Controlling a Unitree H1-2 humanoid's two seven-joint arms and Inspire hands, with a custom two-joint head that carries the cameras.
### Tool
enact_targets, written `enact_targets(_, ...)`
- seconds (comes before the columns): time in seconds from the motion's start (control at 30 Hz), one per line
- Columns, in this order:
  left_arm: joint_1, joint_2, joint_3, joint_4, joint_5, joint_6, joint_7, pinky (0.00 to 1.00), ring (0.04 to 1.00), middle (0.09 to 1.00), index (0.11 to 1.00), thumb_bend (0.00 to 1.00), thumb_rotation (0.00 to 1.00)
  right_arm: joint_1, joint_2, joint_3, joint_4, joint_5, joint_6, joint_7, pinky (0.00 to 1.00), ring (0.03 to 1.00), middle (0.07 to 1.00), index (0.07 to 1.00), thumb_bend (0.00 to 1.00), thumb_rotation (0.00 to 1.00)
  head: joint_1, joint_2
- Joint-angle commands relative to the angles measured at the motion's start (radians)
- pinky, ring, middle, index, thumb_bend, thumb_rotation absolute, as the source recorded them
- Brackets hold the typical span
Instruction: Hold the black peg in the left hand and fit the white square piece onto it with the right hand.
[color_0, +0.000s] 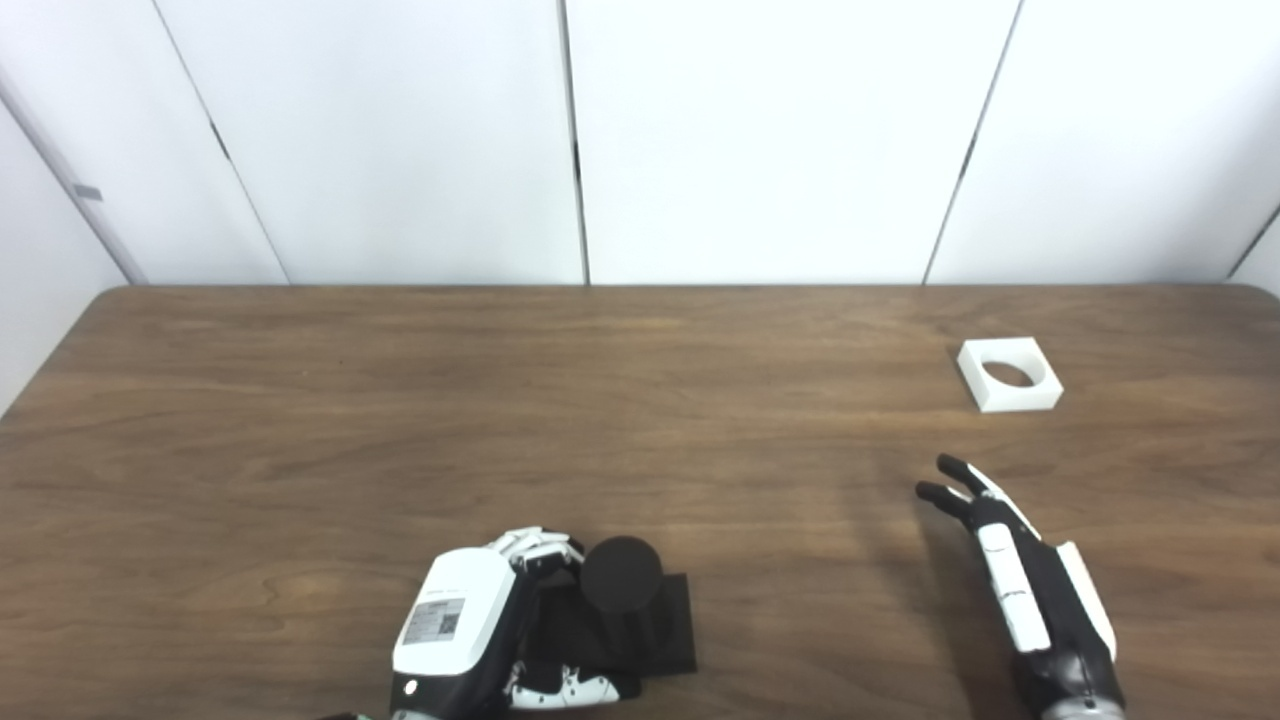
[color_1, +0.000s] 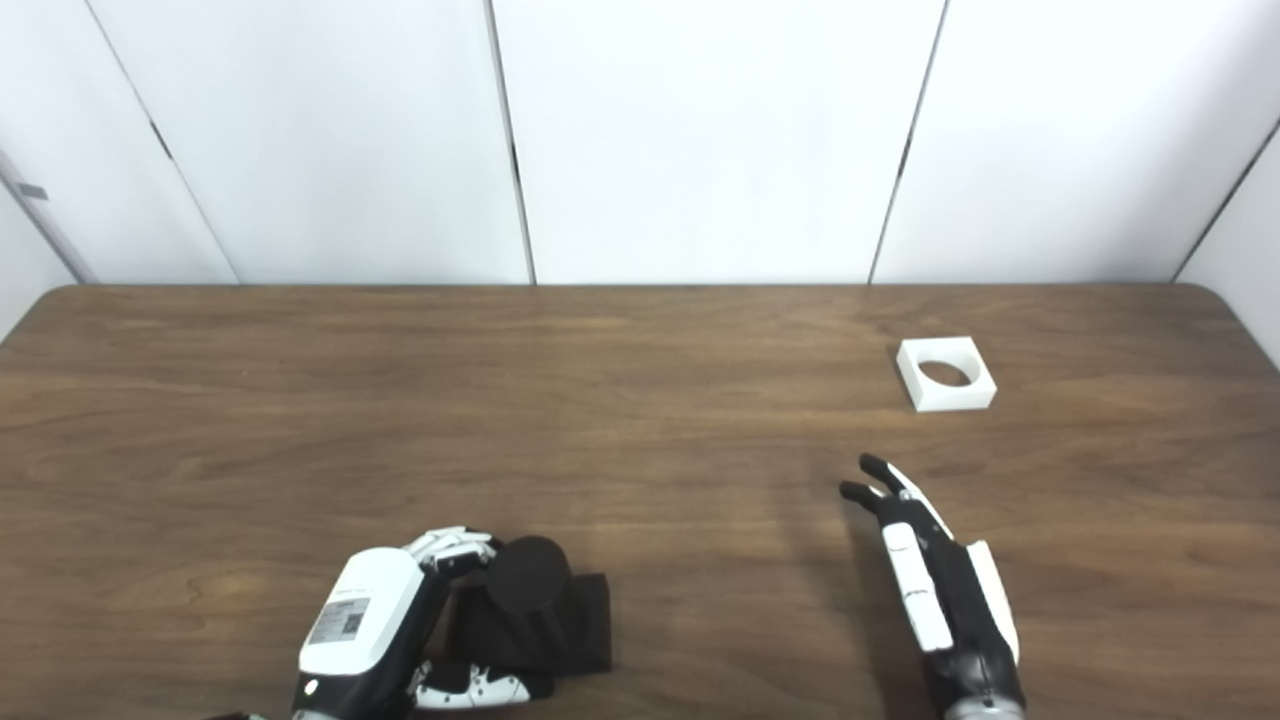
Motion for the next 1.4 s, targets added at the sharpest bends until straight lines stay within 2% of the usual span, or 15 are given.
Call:
enact_targets(0.0,0.036,-0.008,-0.047,0.067,-0.038,-0.033,-0.054,0.70,0.812,0.749,0.489,0.51,0.05,0.007,0.048,0.003,-0.058,-0.003,-0.011,-0.007,1.00,0.875,0.797,0.853,0.44,1.00,-0.009,0.003)
enact_targets(0.1,0.041,-0.014,-0.046,0.097,-0.039,-0.051,-0.034,0.71,0.815,0.750,0.489,0.51,0.05,0.012,0.043,0.002,-0.072,0.004,0.003,-0.002,1.00,0.884,0.805,0.858,0.44,1.00,-0.028,0.007)
enact_targets(0.27,0.044,-0.016,-0.039,0.130,-0.043,-0.082,0.000,0.70,0.813,0.749,0.489,0.51,0.05,0.016,0.029,0.008,-0.067,0.002,-0.014,0.009,1.00,0.870,0.794,0.847,0.44,1.00,-0.047,0.006)
enact_targets(0.37,0.044,-0.014,-0.036,0.122,-0.037,-0.085,-0.001,0.70,0.811,0.747,0.489,0.51,0.05,0.020,0.028,0.003,-0.094,0.029,0.028,0.020,0.98,0.864,0.797,0.834,0.41,0.95,-0.065,0.011)
enact_targets(0.4,0.044,-0.013,-0.036,0.120,-0.035,-0.086,0.000,0.70,0.810,0.746,0.489,0.51,0.05,0.021,0.029,0.002,-0.107,0.029,0.044,0.021,0.94,0.858,0.803,0.821,0.44,0.78,-0.079,0.009)
enact_targets(0.5,0.043,-0.012,-0.039,0.112,-0.029,-0.081,-0.012,0.71,0.814,0.749,0.489,0.51,0.05,0.006,-0.014,0.017,-0.177,-0.061,0.119,0.041,0.88,0.862,0.828,0.804,0.52,0.48,-0.100,0.006)
enact_targets(0.6,0.035,-0.008,-0.047,0.110,-0.009,-0.077,-0.025,0.72,0.817,0.748,0.489,0.51,0.05,-0.044,-0.076,-0.006,-0.226,-0.078,0.155,0.082,0.84,0.864,0.843,0.774,0.62,0.17,-0.144,-0.003)
enact_targets(0.7,0.025,-0.003,-0.055,0.107,0.017,-0.057,-0.051,0.73,0.817,0.744,0.489,0.51,0.05,-0.115,-0.143,-0.049,-0.236,-0.073,0.210,0.122,0.84,0.874,0.844,0.758,0.68,0.09,-0.167,-0.011)
enact_targets(0.77,0.021,-0.002,-0.054,0.106,0.019,-0.052,-0.059,0.73,0.814,0.741,0.489,0.51,0.05,-0.162,-0.205,-0.056,-0.228,-0.124,0.243,0.148,0.86,0.879,0.849,0.764,0.73,0.10,-0.174,-0.016)
enact_targets(0.8,0.020,-0.002,-0.052,0.108,0.017,-0.055,-0.059,0.72,0.811,0.738,0.489,0.51,0.05,-0.188,-0.236,-0.057,-0.221,-0.151,0.260,0.161,0.86,0.877,0.851,0.759,0.77,0.13,-0.184,-0.021)
enact_targets(0.9,0.017,0.000,-0.048,0.112,0.010,-0.062,-0.061,0.71,0.803,0.735,0.488,0.51,0.04,-0.267,-0.319,-0.068,-0.190,-0.215,0.284,0.211,0.89,0.897,0.876,0.759,0.84,0.10,-0.204,-0.029)
enact_targets(1.0,0.017,0.004,-0.048,0.112,0.004,-0.064,-0.066,0.71,0.803,0.736,0.488,0.51,0.04,-0.330,-0.359,-0.088,-0.164,-0.272,0.286,0.263,0.92,0.912,0.885,0.767,0.86,0.11,-0.221,-0.035)
enact_targets(1.1,0.019,0.006,-0.048,0.113,0.002,-0.068,-0.065,0.71,0.801,0.737,0.488,0.51,0.04,-0.388,-0.395,-0.104,-0.128,-0.323,0.286,0.293,0.90,0.915,0.892,0.768,0.87,0.11,-0.242,-0.040)
enact_targets(1.23,0.021,0.009,-0.045,0.117,-0.009,-0.075,-0.060,0.71,0.803,0.741,0.489,0.51,0.04,-0.461,-0.449,-0.088,-0.064,-0.406,0.282,0.311,0.84,0.915,0.891,0.760,0.88,0.12,-0.249,-0.042)
enact_targets(1.37,0.023,0.013,-0.042,0.116,-0.022,-0.074,-0.063,0.71,0.807,0.748,0.489,0.51,0.04,-0.543,-0.506,-0.057,0.045,-0.445,0.230,0.320,0.82,0.924,0.897,0.757,0.89,0.10,-0.249,-0.042)
